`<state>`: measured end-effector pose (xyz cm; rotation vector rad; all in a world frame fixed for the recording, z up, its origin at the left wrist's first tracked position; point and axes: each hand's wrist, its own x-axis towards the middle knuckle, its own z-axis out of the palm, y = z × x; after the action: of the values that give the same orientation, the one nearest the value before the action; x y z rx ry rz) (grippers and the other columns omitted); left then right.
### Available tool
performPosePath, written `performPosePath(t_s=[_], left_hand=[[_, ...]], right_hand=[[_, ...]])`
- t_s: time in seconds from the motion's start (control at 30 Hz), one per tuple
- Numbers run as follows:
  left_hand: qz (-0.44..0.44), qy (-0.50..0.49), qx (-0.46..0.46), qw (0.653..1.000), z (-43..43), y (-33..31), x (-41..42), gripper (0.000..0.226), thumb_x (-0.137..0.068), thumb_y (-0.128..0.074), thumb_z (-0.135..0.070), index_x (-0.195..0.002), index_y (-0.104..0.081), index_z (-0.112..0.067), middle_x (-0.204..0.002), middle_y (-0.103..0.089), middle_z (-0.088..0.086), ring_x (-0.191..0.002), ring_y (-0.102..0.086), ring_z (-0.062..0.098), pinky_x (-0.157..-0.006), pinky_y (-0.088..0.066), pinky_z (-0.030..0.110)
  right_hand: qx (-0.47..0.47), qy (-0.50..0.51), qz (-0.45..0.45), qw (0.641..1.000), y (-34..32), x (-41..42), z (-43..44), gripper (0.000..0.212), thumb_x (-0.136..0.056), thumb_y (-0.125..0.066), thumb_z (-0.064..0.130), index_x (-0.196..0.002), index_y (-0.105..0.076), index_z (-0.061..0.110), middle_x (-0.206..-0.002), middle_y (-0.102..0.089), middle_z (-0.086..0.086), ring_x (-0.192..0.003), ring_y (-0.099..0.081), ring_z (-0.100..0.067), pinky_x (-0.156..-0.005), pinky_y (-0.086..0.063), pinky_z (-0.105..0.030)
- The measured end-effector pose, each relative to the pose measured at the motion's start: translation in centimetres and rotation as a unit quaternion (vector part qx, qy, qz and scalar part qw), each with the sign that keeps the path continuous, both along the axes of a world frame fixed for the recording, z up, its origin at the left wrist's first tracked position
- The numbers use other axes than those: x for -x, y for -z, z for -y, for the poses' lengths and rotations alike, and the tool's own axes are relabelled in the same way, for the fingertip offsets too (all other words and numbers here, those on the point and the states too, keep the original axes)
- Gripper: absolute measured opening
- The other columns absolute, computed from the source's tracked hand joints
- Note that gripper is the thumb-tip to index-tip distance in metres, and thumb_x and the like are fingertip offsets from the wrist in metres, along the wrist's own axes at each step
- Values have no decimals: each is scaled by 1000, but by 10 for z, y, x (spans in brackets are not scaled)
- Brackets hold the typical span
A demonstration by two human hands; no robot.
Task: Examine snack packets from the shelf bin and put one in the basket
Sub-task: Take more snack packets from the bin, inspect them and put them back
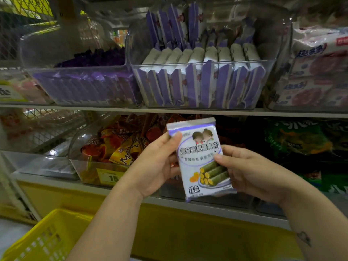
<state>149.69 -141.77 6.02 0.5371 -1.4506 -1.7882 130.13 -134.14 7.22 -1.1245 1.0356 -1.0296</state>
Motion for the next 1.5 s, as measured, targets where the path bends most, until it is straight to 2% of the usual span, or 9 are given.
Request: performPosePath(t_s=[0.23, 0.63, 0.77, 0.9, 1.03, 1.13, 1.2, 1.37, 1.5], left_hand=[[78, 117, -27, 990, -1, 5, -5, 51, -69, -80, -22, -119, -67, -21, -120, -70, 11, -97, -71, 24, -72, -58, 29], [133, 133, -49, 981, -6, 1, -7, 44, -82, -65, -26, -125, -57, -17, -108, -73, 14, -82, -75, 19, -69, -59, 28], [129, 147, -50, 979, -6, 3, -8, 42, -86, -61, -27, -127, -56, -21, -116, -71, 13, -79, -75, 17, -73, -59, 29], [112, 145, -36, 982, -4, 5, -7, 42, -88, -61, -28, -130, -55, -23, -118, -70, 12, -89, -74, 21, -74, -59, 30], [114, 15, 124, 986, -5, 4, -2, 43, -83, -68, -36, -124, -54, -38, -105, -75, 2, -93, -73, 21, -73, -58, 34], [165, -197, 328, 909, -7, 3, 0, 34, -84, -74, -30, -109, -58, -46, -91, -70, -16, -79, -68, 5, -63, -54, 25], [172, -252, 399, 865, -9, 3, 2, 33, -85, -73, -23, -105, -60, -45, -99, -61, -21, -91, -63, 1, -67, -55, 23], [146, -151, 331, 920, -16, 0, 10, 36, -81, -60, -57, -116, -52, -56, -120, -41, -32, -119, -46, -9, -96, -45, 14], [77, -63, 222, 970, -18, -5, 9, 45, -83, -61, -50, -127, -50, -50, -143, -42, -16, -128, -49, 3, -109, -42, 36]], right_hand=[[11, 44, 90, 995, -4, 1, -5, 41, -84, -53, 20, -118, -59, -2, -103, -72, -22, -83, -74, -27, -57, -58, -31], [-32, 45, 96, 994, 2, 3, -2, 44, -86, -52, 20, -118, -59, -9, -114, -66, -29, -102, -68, -36, -79, -60, -40], [-29, 44, 63, 997, 5, 5, 0, 48, -87, -52, 24, -124, -56, -6, -119, -65, -27, -117, -59, -40, -104, -43, -54], [-15, 36, 89, 995, 4, 4, 0, 45, -89, -50, 23, -125, -56, -4, -119, -65, -26, -113, -63, -37, -90, -56, -44], [43, 64, 113, 991, 0, 6, -1, 35, -86, -53, 22, -110, -64, -1, -101, -73, -19, -86, -74, -24, -62, -59, -27], [59, 81, 97, 990, 0, 3, -1, 37, -82, -56, 24, -110, -61, 0, -93, -75, -14, -78, -74, -19, -58, -57, -23], [58, 74, 52, 994, 2, -1, -1, 48, -78, -62, 29, -118, -57, 2, -104, -73, -16, -92, -72, -26, -67, -60, -30], [103, 66, -8, 992, 1, -17, -1, 60, -69, -70, 40, -116, -53, 8, -104, -74, -9, -97, -72, -26, -72, -60, -36], [136, 58, -19, 989, 1, -21, -2, 43, -84, -55, 42, -115, -58, 13, -112, -71, -6, -106, -68, -22, -79, -59, -38]])
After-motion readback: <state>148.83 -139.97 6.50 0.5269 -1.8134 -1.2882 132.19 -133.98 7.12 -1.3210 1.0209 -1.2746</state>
